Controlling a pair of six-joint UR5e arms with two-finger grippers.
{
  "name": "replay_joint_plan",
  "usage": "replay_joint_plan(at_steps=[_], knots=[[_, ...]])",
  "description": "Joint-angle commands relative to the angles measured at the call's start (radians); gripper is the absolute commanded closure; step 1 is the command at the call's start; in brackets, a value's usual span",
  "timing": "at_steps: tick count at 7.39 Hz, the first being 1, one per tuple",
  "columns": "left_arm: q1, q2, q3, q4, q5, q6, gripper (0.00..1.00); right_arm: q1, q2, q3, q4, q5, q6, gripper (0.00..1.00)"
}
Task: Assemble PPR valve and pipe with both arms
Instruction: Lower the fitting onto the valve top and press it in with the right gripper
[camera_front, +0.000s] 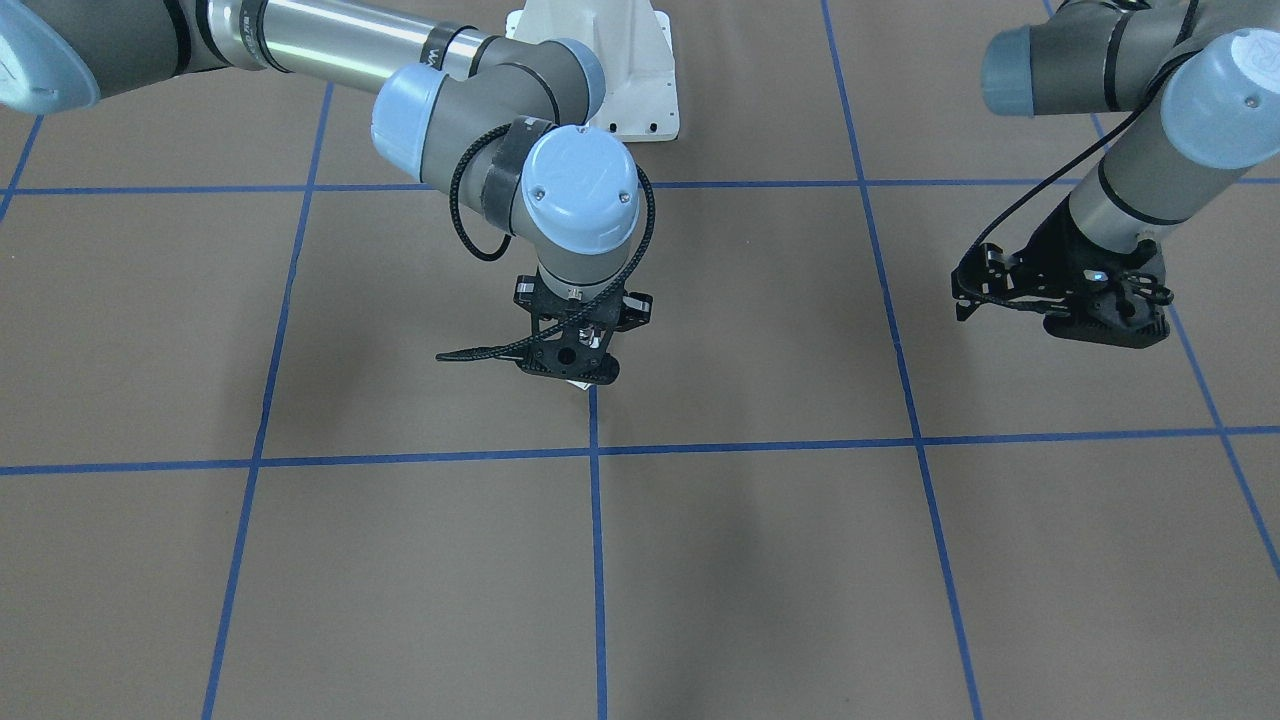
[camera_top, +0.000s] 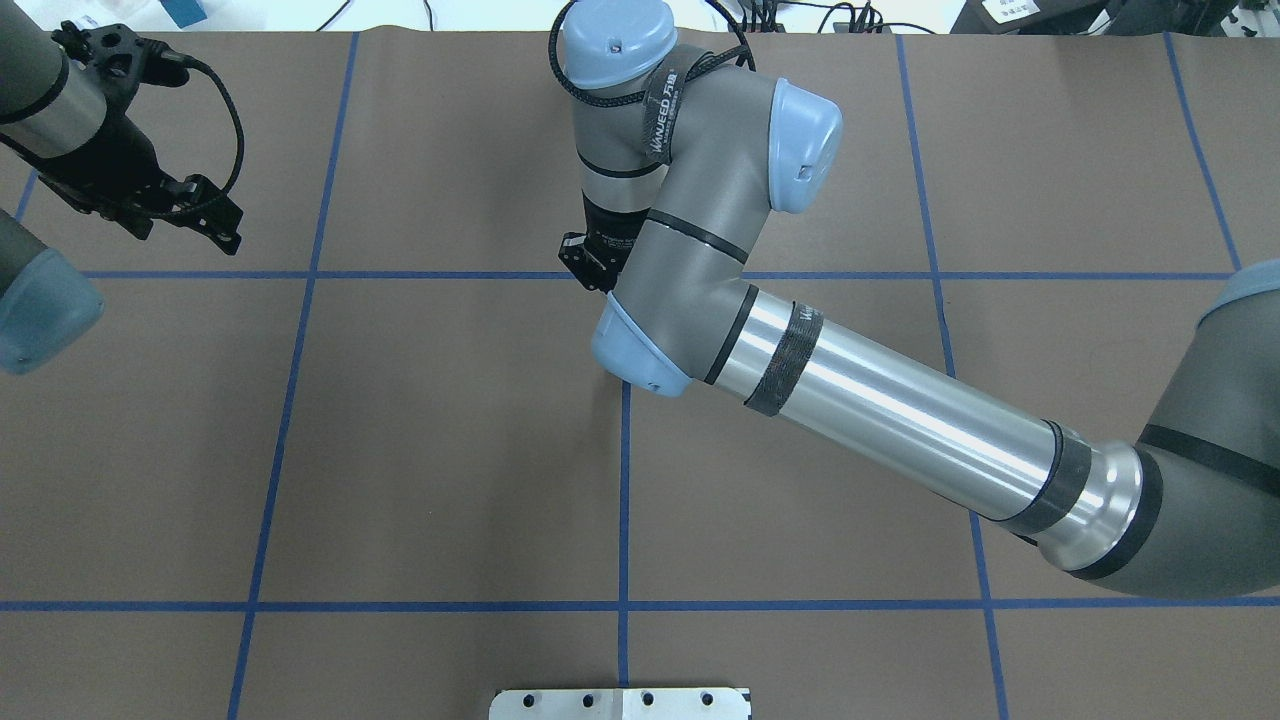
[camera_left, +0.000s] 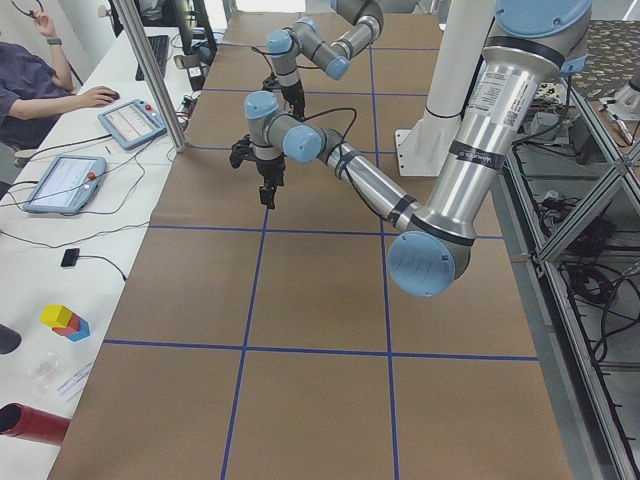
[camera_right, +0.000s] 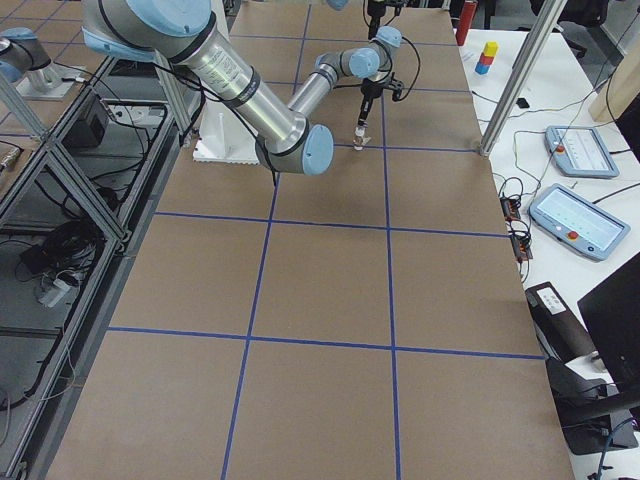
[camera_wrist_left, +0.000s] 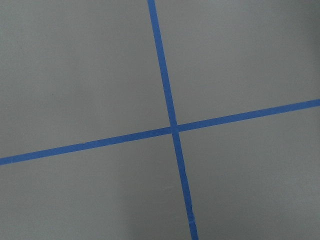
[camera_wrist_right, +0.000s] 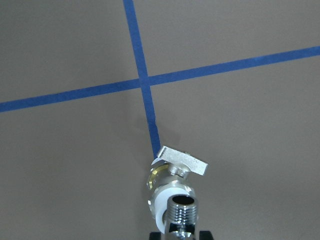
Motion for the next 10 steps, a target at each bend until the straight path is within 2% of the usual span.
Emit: replay_joint_plan(at_steps=[1, 6, 8, 10], knots=[[0.0, -0.001, 0.0, -0.001, 0.0, -0.001, 0.0, -0.001, -0.001, -0.007, 0.001, -0.001, -0.001, 1.0], [0.0, -0.001, 0.0, 0.0, 0.0, -0.001, 0.0, 0.0, 0.002, -0.031, 0.045, -0.001, 0.002, 1.0], [0.0, -0.001, 0.0, 0.0, 0.0, -0.001, 0.0, 0.001, 0.004, -0.03, 0.044, -0.001, 0.009, 0.01], [0.0, -0.002, 0.0, 0.0, 0.0, -0.003, 0.0, 0.001, 0.004, -0.03, 0.044, -0.001, 0.009, 0.01]])
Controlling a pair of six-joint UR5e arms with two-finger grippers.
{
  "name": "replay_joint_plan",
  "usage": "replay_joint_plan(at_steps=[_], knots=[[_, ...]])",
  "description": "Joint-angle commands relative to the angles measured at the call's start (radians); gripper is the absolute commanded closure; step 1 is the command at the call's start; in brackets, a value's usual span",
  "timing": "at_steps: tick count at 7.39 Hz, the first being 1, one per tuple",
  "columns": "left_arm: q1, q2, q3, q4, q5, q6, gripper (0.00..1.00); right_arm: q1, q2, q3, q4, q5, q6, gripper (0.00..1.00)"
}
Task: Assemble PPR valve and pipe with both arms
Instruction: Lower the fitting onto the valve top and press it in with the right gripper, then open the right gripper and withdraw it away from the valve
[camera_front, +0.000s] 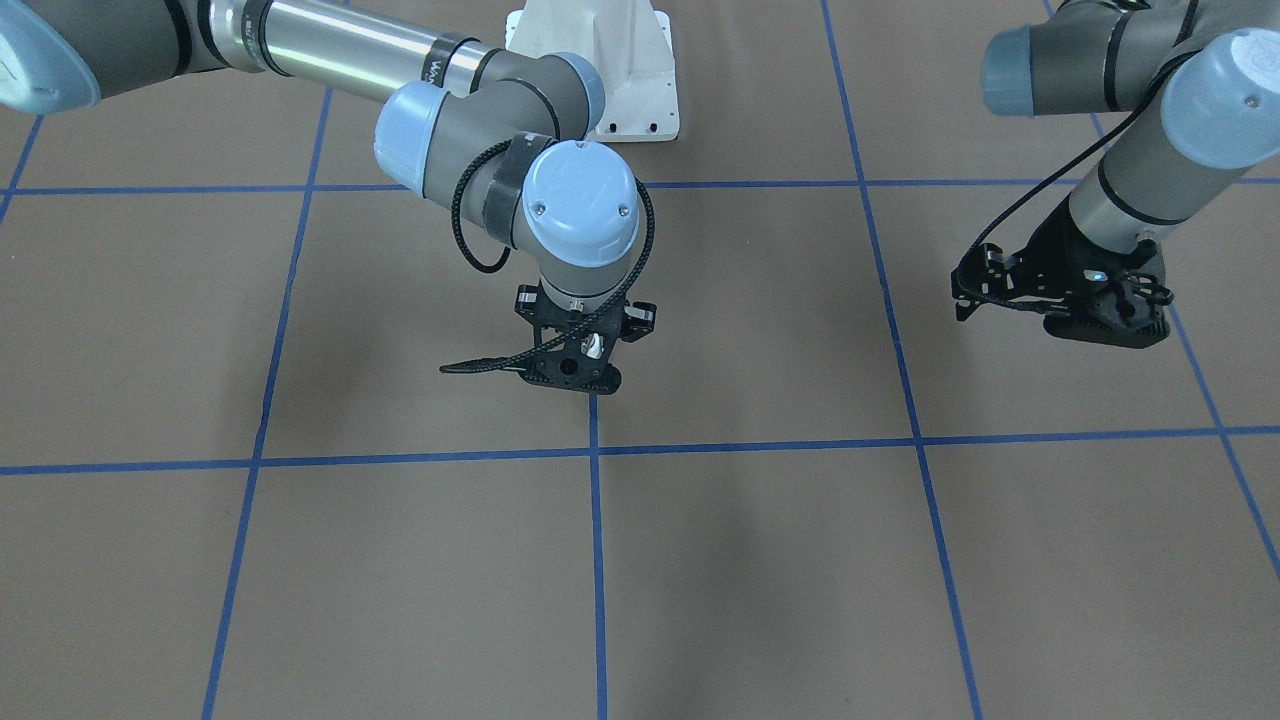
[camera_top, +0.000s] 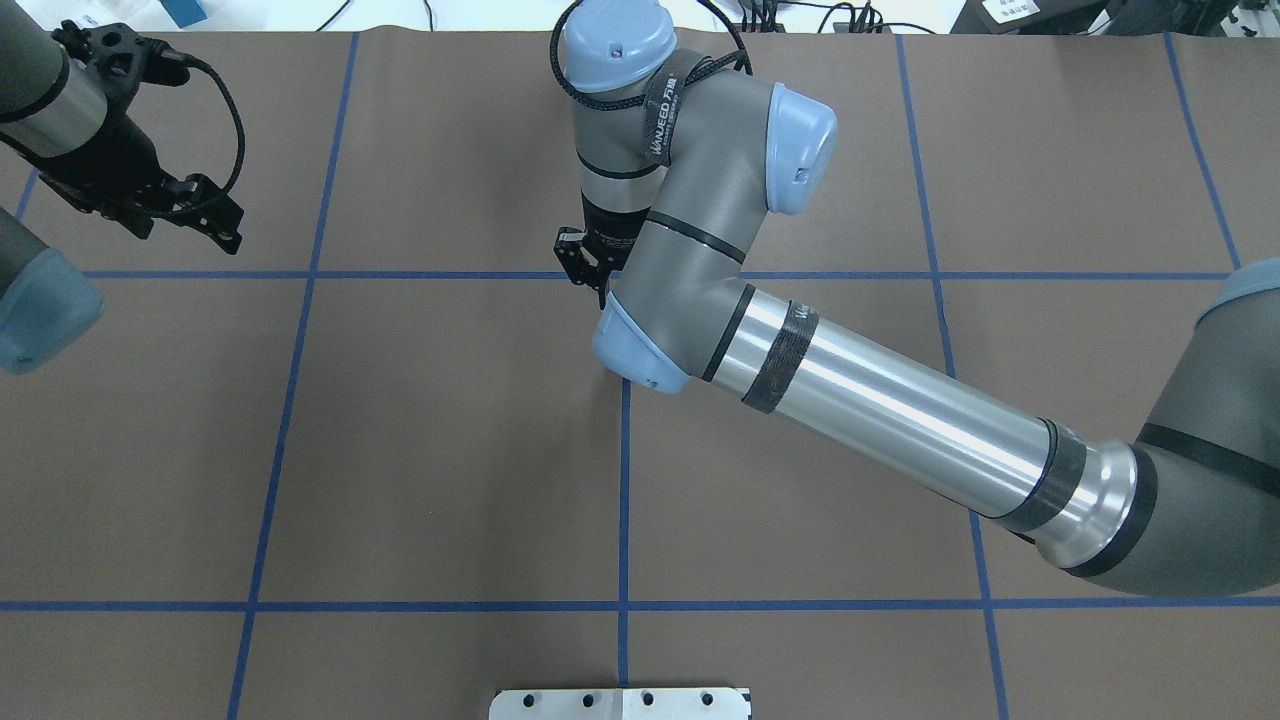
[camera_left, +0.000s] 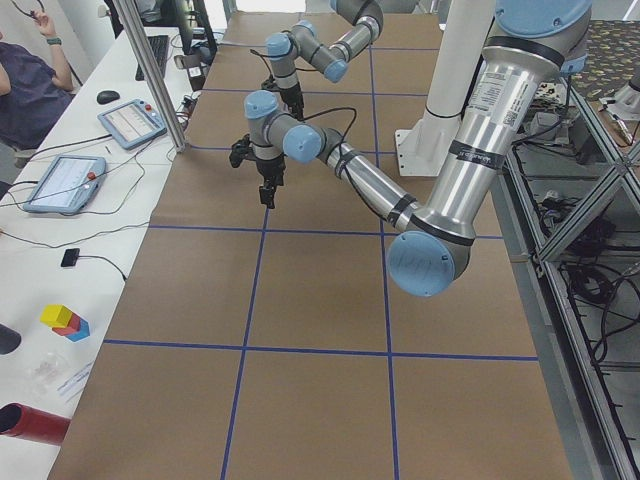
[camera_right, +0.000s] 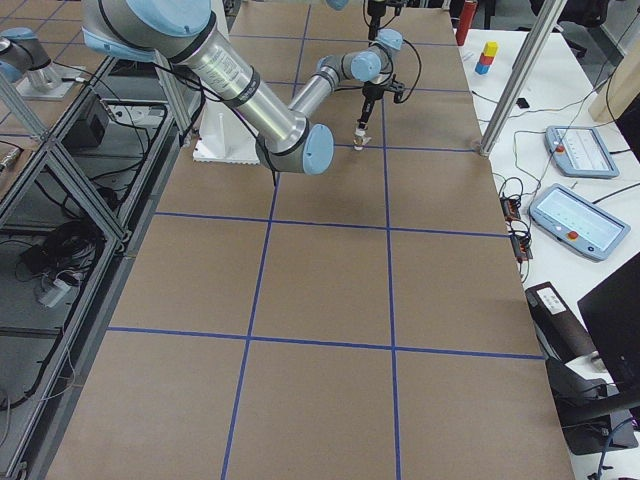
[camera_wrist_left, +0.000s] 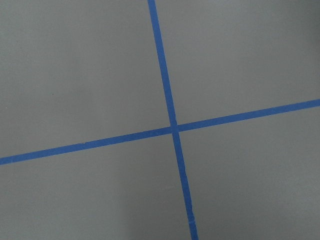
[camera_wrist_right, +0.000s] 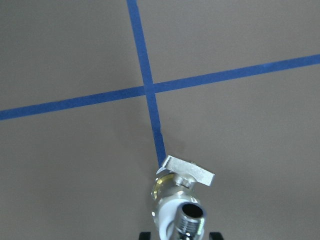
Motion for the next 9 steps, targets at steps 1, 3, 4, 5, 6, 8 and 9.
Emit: replay_joint_plan(at_steps=[1, 3, 4, 5, 6, 8, 9], knots=[[0.0, -0.002, 0.0, 0.0, 0.0, -0.001, 0.0, 0.0, 0.0, 0.0, 0.0, 0.0, 0.001, 0.01], [0.0, -0.005, 0.0, 0.0, 0.0, -0.001, 0.0, 0.009, 0.006, 0.014, -0.005, 0.002, 0.001, 0.01], [0.0, -0.004, -0.006, 0.0, -0.001, 0.002, 0.0, 0.05, 0.002, 0.067, -0.038, 0.011, -0.003, 0.01], [-0.009, -0.001, -0.012, 0.005, -0.002, 0.042, 0.0, 0.102, -0.015, 0.136, -0.13, 0.023, -0.041, 0.01], [-0.027, 0.018, -0.011, 0.014, 0.003, 0.193, 0.0, 0.164, -0.076, 0.229, -0.246, 0.023, -0.203, 0.0], [-0.131, 0.132, -0.009, 0.0, 0.002, 0.408, 0.0, 0.367, -0.337, 0.438, -0.296, 0.029, -0.59, 0.0], [-0.228, 0.159, 0.021, 0.005, -0.001, 0.611, 0.0, 0.474, -0.427, 0.441, -0.295, 0.073, -0.833, 0.0]])
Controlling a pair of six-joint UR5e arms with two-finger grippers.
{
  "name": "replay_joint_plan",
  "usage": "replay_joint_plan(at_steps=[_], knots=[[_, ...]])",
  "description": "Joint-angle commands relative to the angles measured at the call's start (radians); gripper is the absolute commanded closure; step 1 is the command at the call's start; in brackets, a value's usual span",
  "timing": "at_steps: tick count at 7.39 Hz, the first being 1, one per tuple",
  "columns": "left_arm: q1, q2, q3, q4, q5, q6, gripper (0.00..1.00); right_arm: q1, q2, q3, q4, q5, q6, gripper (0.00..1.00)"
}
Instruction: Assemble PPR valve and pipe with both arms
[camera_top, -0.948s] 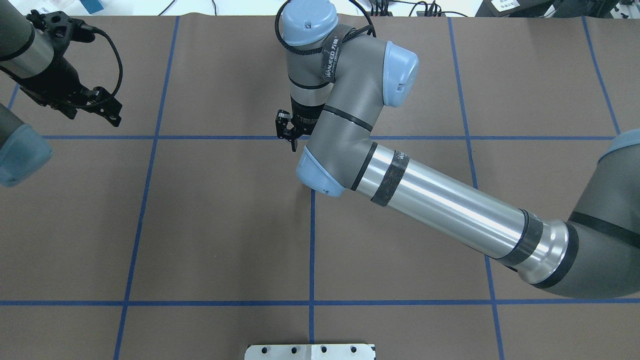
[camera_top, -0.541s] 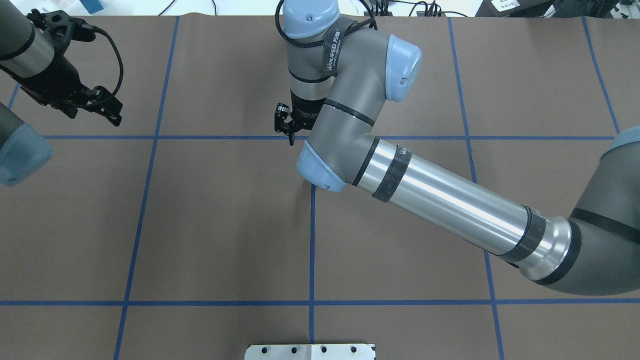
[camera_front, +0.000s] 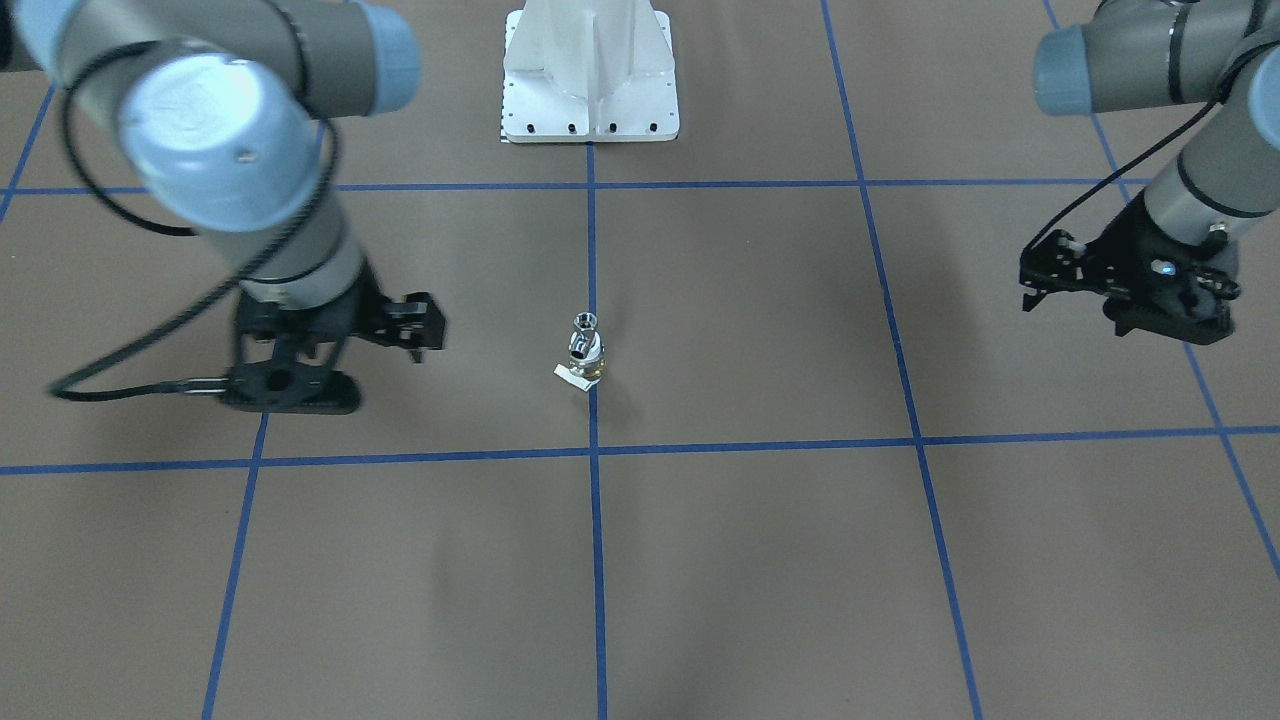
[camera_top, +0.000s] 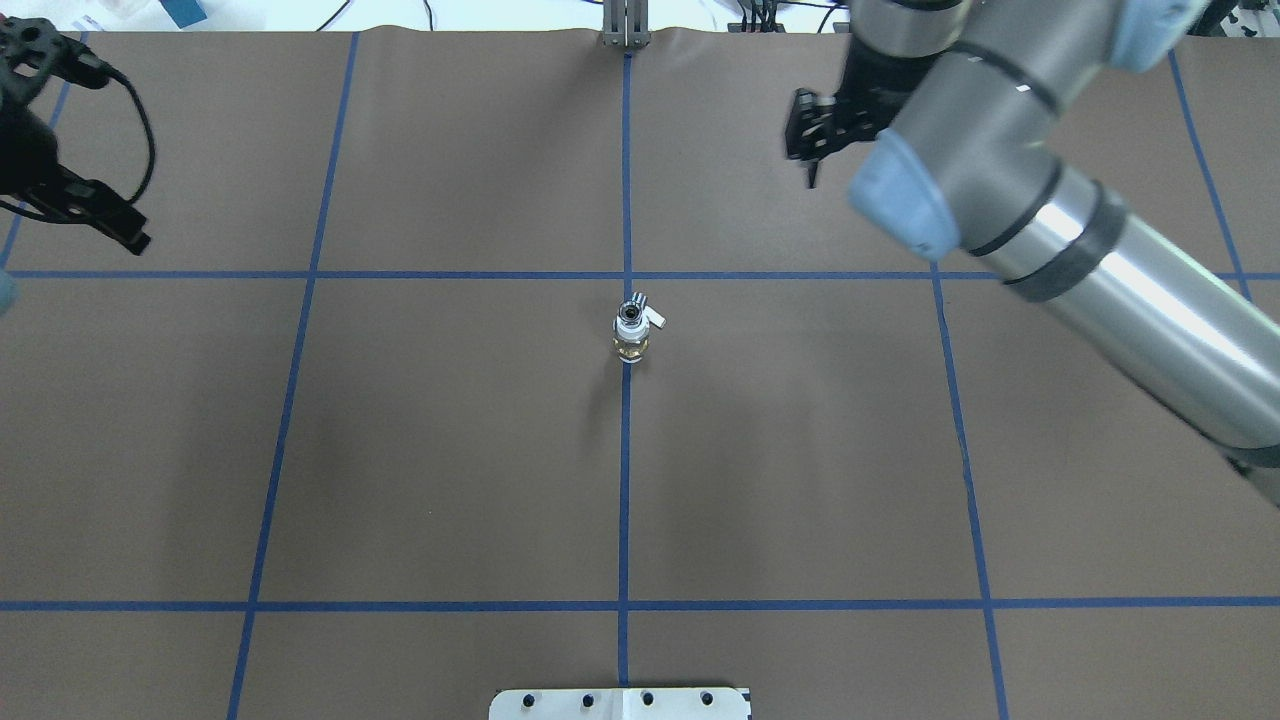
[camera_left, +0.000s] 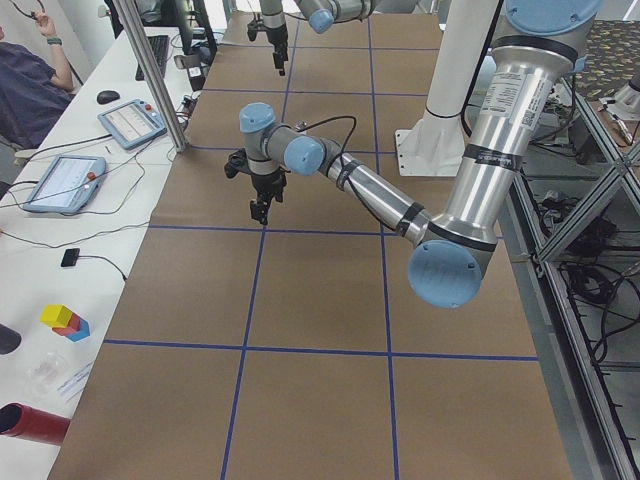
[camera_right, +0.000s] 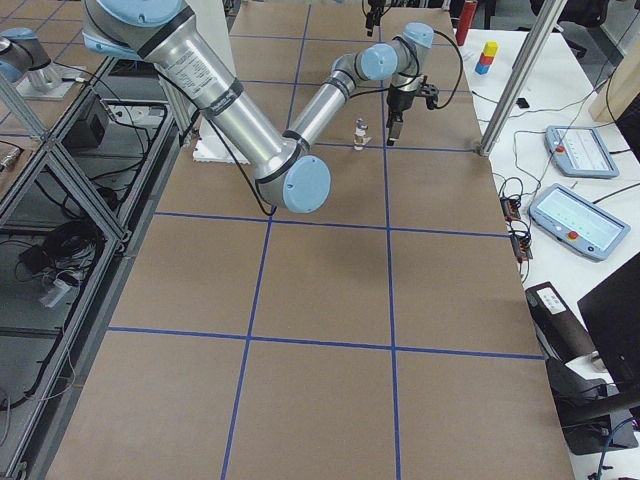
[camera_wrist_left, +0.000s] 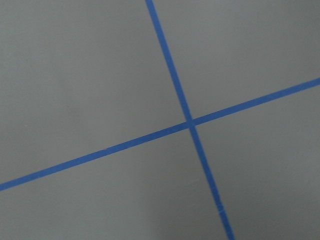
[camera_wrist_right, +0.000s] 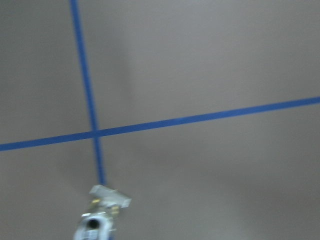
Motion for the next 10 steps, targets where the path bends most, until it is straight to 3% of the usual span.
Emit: replay_joint_plan(at_steps=[1, 2, 3, 4, 5, 6, 7, 8, 10], knots=[[-0.183, 0.079, 0.038, -0.001, -0.011, 0.274, 0.0, 0.205, -0.239, 0.048, -0.007, 0.055, -0.535, 0.0], [-0.217, 0.105, 0.029, -0.004, -0.034, 0.276, 0.0, 0.281, -0.317, 0.048, -0.008, 0.055, -0.665, 0.0], [-0.219, 0.173, 0.01, -0.048, -0.033, 0.268, 0.0, 0.337, -0.38, 0.042, -0.004, 0.055, -0.668, 0.0], [-0.225, 0.197, 0.018, -0.089, -0.033, 0.276, 0.0, 0.383, -0.375, 0.042, 0.05, 0.06, -0.674, 0.0], [-0.228, 0.25, 0.022, -0.115, -0.033, 0.277, 0.0, 0.388, -0.454, 0.037, 0.19, 0.045, -0.677, 0.0], [-0.234, 0.281, 0.027, -0.117, -0.031, 0.274, 0.0, 0.42, -0.544, -0.013, 0.287, 0.028, -0.668, 0.0], [-0.278, 0.274, 0.063, -0.111, -0.036, 0.271, 0.0, 0.492, -0.554, -0.151, 0.344, 0.066, -0.673, 0.0], [-0.283, 0.266, 0.068, -0.102, -0.036, 0.27, 0.0, 0.501, -0.573, -0.212, 0.354, 0.113, -0.673, 0.0], [-0.289, 0.268, 0.068, -0.1, -0.037, 0.27, 0.0, 0.566, -0.603, -0.217, 0.355, 0.133, -0.674, 0.0]])
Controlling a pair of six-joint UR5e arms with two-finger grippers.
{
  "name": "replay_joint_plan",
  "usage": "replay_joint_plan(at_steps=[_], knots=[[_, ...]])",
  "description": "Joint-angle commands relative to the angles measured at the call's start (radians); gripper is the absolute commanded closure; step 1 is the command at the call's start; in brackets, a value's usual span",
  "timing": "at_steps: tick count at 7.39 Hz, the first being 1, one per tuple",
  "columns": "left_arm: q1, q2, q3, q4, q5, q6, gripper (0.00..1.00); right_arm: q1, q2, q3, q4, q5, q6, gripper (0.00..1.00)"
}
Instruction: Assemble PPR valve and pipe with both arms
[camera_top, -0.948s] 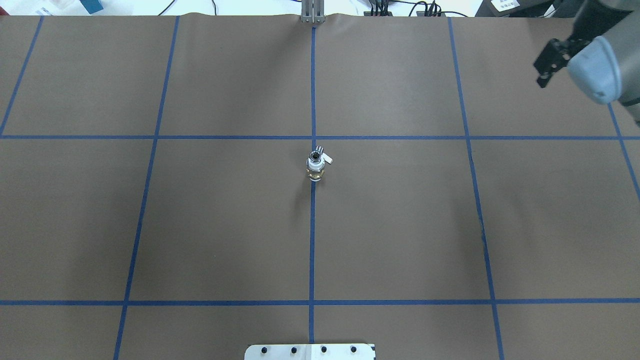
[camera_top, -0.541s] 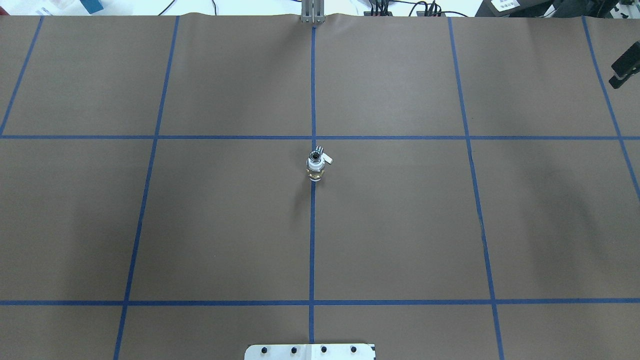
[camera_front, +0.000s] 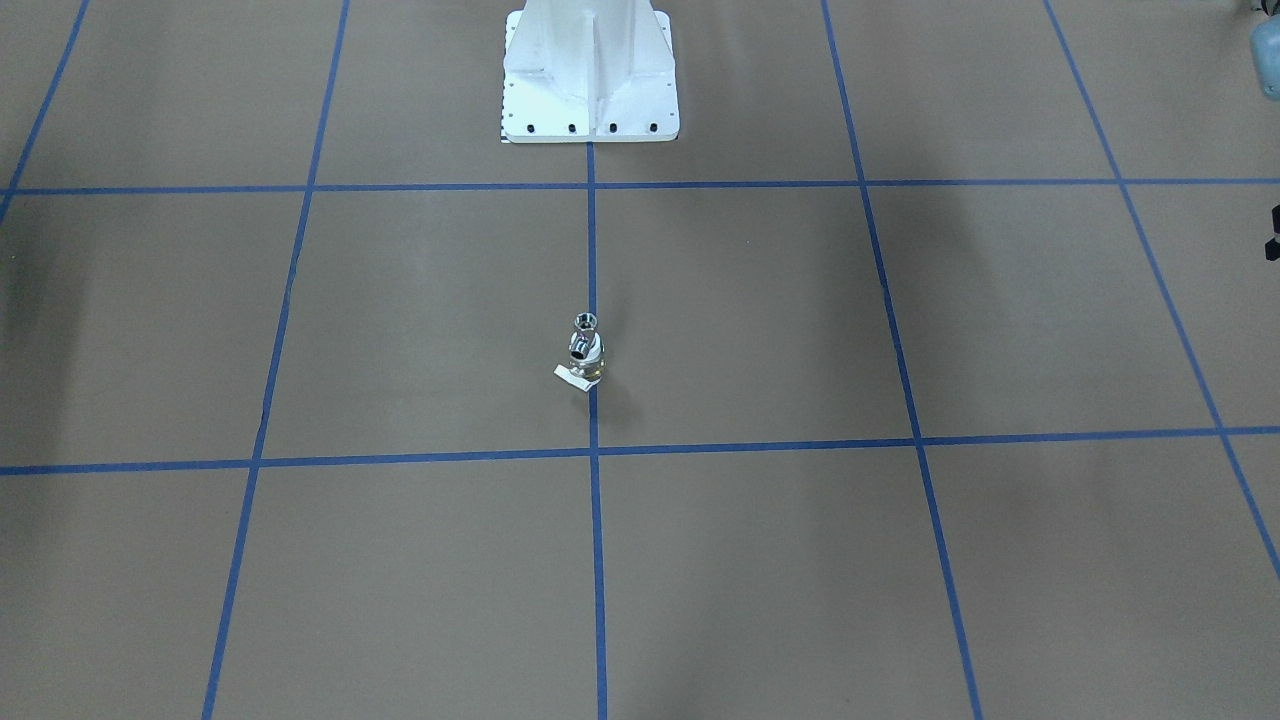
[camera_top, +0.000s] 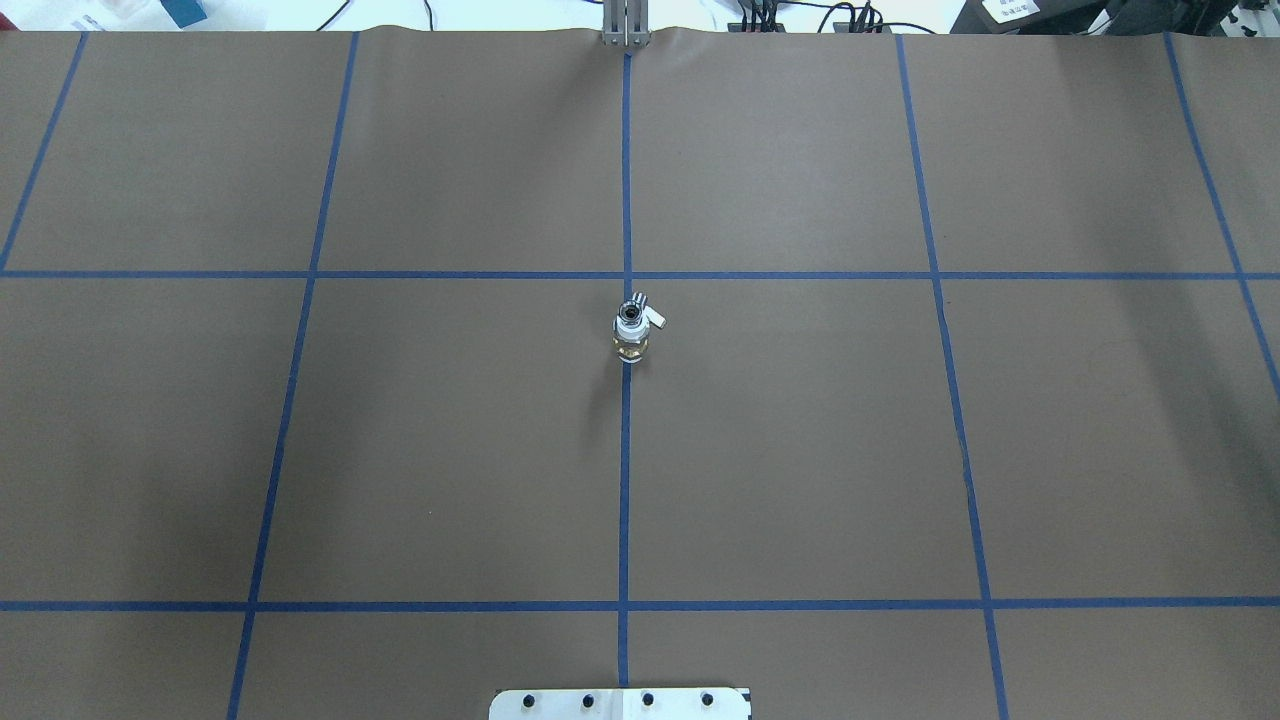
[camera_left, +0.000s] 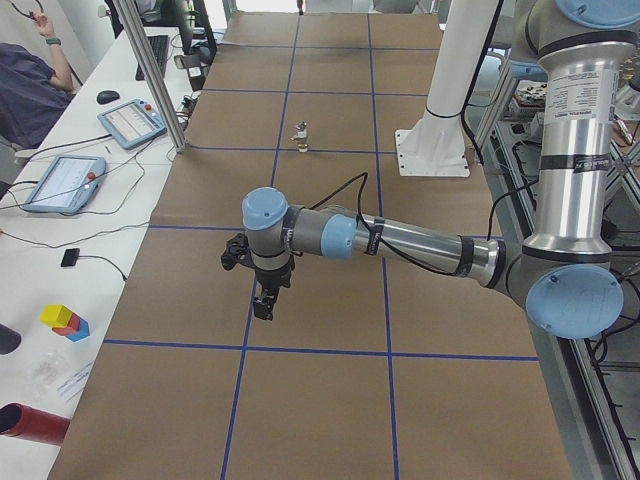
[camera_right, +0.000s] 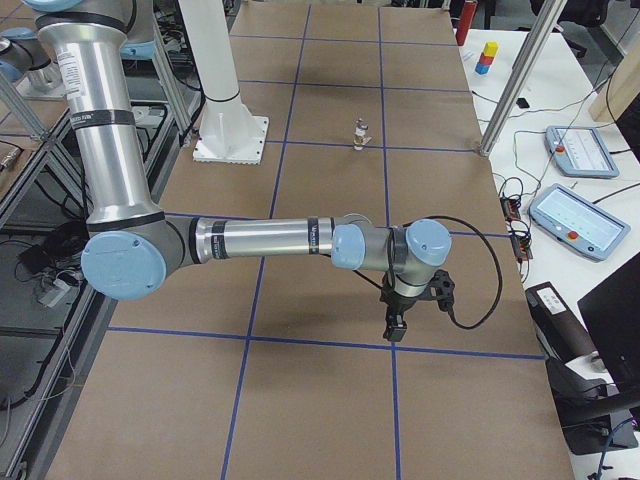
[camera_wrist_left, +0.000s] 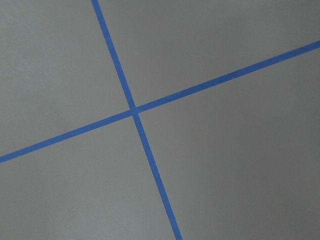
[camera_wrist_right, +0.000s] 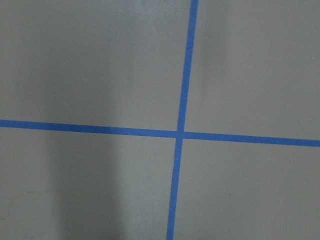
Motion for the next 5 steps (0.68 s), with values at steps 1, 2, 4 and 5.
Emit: replay_joint_plan(at_steps=[1, 2, 4, 5], knots=[[-0.009, 0.012, 0.002, 0.001, -0.001, 0.0, 0.0, 0.057, -0.03, -0.009, 0.006, 0.036, 0.0, 0.0], [-0.017, 0.015, 0.003, 0.002, -0.002, 0.0, 0.0, 0.066, -0.044, 0.018, 0.006, 0.046, 0.0, 0.0], [-0.122, 0.015, 0.087, 0.004, -0.165, 0.007, 0.0, 0.066, -0.067, 0.063, 0.006, 0.052, 0.0, 0.0], [-0.124, 0.015, 0.095, 0.005, -0.18, 0.007, 0.0, 0.066, -0.067, 0.063, 0.006, 0.053, 0.0, 0.0]])
